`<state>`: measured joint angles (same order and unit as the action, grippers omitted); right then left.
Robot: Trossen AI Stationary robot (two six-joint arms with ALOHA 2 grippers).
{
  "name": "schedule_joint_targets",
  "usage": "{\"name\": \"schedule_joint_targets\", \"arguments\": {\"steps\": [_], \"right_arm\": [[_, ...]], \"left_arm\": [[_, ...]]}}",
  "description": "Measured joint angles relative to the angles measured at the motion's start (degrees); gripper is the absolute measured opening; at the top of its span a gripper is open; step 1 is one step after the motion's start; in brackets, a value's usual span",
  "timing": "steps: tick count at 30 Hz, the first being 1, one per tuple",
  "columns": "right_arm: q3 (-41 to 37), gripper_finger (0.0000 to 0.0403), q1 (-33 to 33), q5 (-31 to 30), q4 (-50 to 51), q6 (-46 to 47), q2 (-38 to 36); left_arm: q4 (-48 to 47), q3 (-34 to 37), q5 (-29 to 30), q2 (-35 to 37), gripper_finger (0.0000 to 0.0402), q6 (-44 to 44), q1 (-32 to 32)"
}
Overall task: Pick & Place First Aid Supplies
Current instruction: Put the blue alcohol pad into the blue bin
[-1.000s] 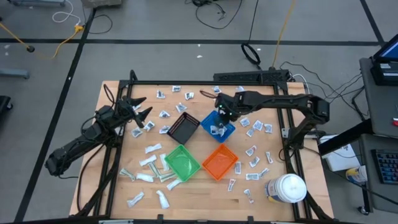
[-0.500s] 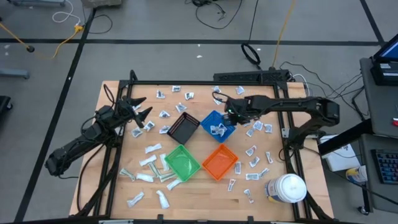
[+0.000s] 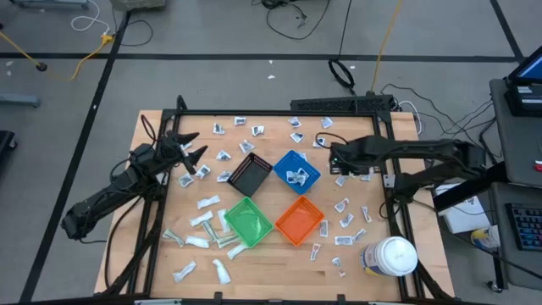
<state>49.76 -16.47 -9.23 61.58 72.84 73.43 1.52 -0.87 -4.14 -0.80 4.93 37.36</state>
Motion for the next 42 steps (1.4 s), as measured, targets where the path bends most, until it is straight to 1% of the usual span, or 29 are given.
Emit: {"name": "schedule_joint_targets", "arguments": {"steps": [6, 10, 18, 26, 31, 34, 36, 42], "right_arm": [[-2.4, 0.0137, -2.9, 0.0, 7.1, 0.0, -2.3], [-3.7, 0.0137, -4.3, 0.2, 8.4, -0.3, -2.8], [-8.1, 0.0137, -5.4, 0.2, 3.2, -0.9, -2.4], [-12.7, 0.0137, -6.7, 0.3, -2.8, -2.6, -0.2], [-13.7, 0.0135, -7.8, 0.3, -5.1, -4.8, 1.0], [-13.7, 0.0124, -8.4, 0.3, -5.7, -5.1, 1.7], [-13.7, 0.0108, -9.0, 0.3, -6.7, -6.1, 1.9], [-13.7, 0.0033, -9.6, 1.5, -8.7, -7.5, 2.4]], "left_arm": [[0.0, 0.0, 0.0, 0.0, 0.0324, 0.0, 0.0], [0.0, 0.0, 0.0, 0.0, 0.0324, 0.0, 0.0], [0.0, 0.0, 0.0, 0.0, 0.0324, 0.0, 0.0], [0.0, 0.0, 0.0, 0.0, 0.0324, 0.0, 0.0], [0.0, 0.0, 0.0, 0.0, 0.0324, 0.0, 0.0], [0.0, 0.0, 0.0, 0.0, 0.0324, 0.0, 0.0], [0.0, 0.0, 0.0, 0.0, 0.0324, 0.0, 0.0], [0.0, 0.0, 0.0, 0.0, 0.0324, 0.0, 0.0]]}}
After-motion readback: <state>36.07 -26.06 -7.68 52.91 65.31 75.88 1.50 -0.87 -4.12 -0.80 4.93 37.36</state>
